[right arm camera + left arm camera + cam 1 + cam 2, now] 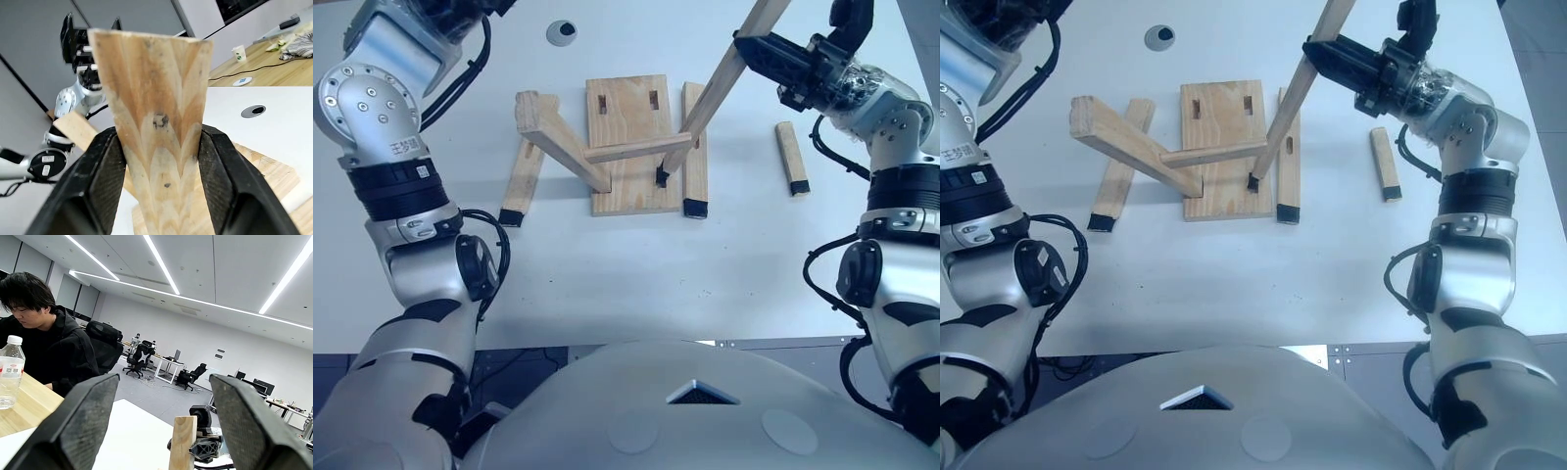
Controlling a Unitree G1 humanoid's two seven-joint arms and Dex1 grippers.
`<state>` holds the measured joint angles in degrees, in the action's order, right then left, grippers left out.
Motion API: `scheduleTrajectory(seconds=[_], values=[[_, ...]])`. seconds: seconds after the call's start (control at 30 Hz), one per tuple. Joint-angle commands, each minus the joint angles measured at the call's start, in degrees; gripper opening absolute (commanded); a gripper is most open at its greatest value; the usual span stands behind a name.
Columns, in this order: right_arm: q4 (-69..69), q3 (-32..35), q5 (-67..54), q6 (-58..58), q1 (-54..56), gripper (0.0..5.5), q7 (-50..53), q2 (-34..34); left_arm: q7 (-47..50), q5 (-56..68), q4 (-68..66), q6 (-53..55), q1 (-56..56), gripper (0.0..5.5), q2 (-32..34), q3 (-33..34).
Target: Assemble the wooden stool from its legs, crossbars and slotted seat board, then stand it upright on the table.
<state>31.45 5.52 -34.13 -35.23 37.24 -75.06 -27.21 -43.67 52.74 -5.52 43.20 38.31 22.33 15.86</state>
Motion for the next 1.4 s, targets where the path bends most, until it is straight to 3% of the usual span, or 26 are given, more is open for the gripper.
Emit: scheduleTrajectory(seconds=[0.03,0.2,0.43,0.7,0.87,1.1,1.4], values=[[-2.2,-7.6,8.9,4.1,-3.3,2.05,-2.9,-5.7,0.4,-0.7,1.0,-0.7,-1.1,3.38,0.5,0.5],[-11.8,-13.8,12.0,7.1,-2.2,2.05,-7.3,-11.6,0.4,-1.0,3.5,-0.1,-3.2,3.38,0.8,-0.2],[-22.2,-17.7,11.5,5.4,-5.4,2.05,-1.6,-10.1,2.7,-0.6,6.2,0.1,-5.2,3.38,-0.5,-0.2],[-30.5,-21.1,11.8,0.1,-4.5,2.05,4.3,-11.1,6.4,-2.7,9.2,3.7,-6.3,3.38,3.0,-2.4],[-27.9,-23.1,12.5,-0.8,3.1,2.05,0.9,-11.3,8.8,-5.0,5.3,2.0,-5.9,3.38,2.0,-1.8],[-20.6,-28.8,19.1,4.0,12.0,2.04,-8.7,-13.2,19.5,-14.6,-5.7,-3.4,-3.2,3.38,2.8,0.3],[-13.4,-33.7,25.3,7.7,22.8,2.04,-16.0,-9.7,26.8,-37.5,-13.0,-12.3,-11.7,3.38,2.9,-13.4]])
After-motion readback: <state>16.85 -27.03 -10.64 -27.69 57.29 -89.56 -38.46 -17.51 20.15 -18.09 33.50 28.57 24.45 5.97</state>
